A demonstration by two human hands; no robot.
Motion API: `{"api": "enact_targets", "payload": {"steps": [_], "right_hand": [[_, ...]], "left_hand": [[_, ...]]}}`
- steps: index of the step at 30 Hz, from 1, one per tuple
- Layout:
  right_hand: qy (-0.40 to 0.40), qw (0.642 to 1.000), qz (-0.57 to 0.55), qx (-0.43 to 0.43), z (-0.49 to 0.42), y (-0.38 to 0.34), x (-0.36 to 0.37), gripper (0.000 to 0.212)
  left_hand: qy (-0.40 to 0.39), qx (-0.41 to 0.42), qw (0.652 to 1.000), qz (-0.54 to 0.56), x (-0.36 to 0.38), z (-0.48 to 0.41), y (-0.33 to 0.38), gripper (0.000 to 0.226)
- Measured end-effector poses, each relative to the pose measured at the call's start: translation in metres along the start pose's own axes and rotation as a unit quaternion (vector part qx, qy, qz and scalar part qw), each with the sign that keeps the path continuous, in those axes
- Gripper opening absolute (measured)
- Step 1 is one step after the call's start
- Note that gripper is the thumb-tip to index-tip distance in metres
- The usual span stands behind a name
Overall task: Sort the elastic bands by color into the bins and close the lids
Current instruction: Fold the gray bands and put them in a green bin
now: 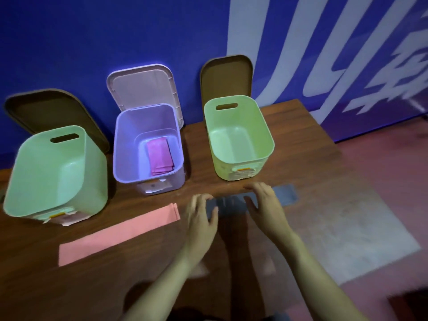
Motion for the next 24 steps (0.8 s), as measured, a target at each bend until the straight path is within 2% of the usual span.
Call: {"api": "enact_targets", "payload": {"steps": [3,5,7,9,13,15,19,24], "right_hand": [[-0.037,0.999,0.028,0.015,0.000,0.016,0.013,0.027],[-0.050,0.998,0.042,0.026,0.000,0.019,0.023,0.024],[-0.071,0.995,0.055,0.041,0.002,0.024,0.033,0.020],[-0.087,0.993,0.064,0.051,0.008,0.029,0.042,0.023],[-0.067,0.994,0.066,0.049,0.015,0.035,0.049,0.031],[-0.060,0.993,0.085,0.051,0.014,0.034,0.052,0.030],[-0.076,0.984,0.148,0.069,0.011,0.021,0.059,0.031],[-0.135,0.986,0.084,-0.038,0.019,-0.026,0.084,0.045]], "left_hand": [[0.006,-0.160,0.987,-0.004,0.013,-0.004,-0.025,0.041],[-0.026,-0.286,0.957,0.050,0.021,-0.005,-0.038,0.050],[-0.035,-0.348,0.931,0.102,0.028,-0.007,-0.046,0.052],[-0.029,-0.382,0.917,0.109,0.030,-0.011,-0.049,0.049],[-0.057,-0.405,0.904,0.120,0.030,-0.016,-0.052,0.021],[-0.067,-0.399,0.906,0.123,0.028,-0.015,-0.050,0.014],[-0.078,-0.378,0.903,0.191,0.024,-0.013,-0.045,0.013],[-0.062,-0.351,0.904,0.235,0.001,0.001,-0.052,0.017]]}}
Point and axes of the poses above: each hand's wrist, its own z-axis away from the middle knuckle, its own x-axis out of the palm, y = z × x, the point moved 4 cm from there along -z, towards the middle knuckle, and after that the axes turned 11 degrees about -y, right-handed, at the moved point
